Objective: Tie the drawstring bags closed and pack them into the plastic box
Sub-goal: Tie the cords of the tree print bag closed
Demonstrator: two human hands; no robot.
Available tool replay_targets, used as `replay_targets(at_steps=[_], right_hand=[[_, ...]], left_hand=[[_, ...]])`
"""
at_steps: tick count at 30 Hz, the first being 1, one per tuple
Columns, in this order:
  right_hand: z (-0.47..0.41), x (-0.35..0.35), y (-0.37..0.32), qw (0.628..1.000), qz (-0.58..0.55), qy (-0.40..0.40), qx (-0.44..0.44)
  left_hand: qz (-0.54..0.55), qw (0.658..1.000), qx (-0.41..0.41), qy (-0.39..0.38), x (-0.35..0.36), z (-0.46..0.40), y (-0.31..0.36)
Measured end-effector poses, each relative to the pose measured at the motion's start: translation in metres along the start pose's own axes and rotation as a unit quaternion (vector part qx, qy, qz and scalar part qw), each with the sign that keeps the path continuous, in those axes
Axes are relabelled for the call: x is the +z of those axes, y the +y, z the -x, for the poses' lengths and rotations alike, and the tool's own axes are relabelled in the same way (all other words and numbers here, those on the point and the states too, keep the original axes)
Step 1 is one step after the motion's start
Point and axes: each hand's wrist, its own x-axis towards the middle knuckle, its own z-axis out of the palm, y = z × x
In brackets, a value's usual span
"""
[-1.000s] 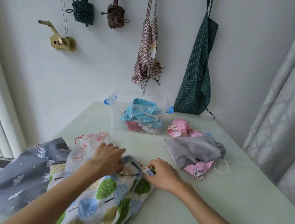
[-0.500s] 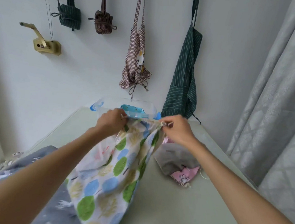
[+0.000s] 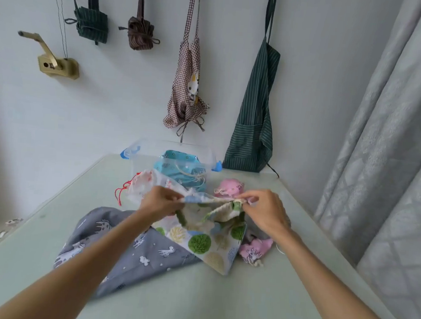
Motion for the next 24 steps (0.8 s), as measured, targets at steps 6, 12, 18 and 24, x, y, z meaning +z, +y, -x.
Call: replay_targets(at_steps=[6, 12, 18, 24], right_hand=[[0.040, 0.020, 0.029, 0.960, -0.230, -0.036, 0.156], [0.068, 0.024, 0.027, 0.866, -0.406, -0.081, 0.282], [0.084, 0.041, 0.018, 0.855, -0.402, -0.150, 0.291], [0.084, 0.039, 0.028, 0.871, -0.400, -0.091, 0.270]], left_hand=[[-0.050, 0.998, 0.012, 0.033, 0.002, 0.033, -0.052], [-0.060, 0.997, 0.047, 0.030, 0.005, 0.056, -0.069], [-0.014, 1.000, 0.012, 0.010, 0.007, 0.063, -0.074], [-0.173, 0.983, 0.013, 0.059, -0.005, 0.066, -0.078]])
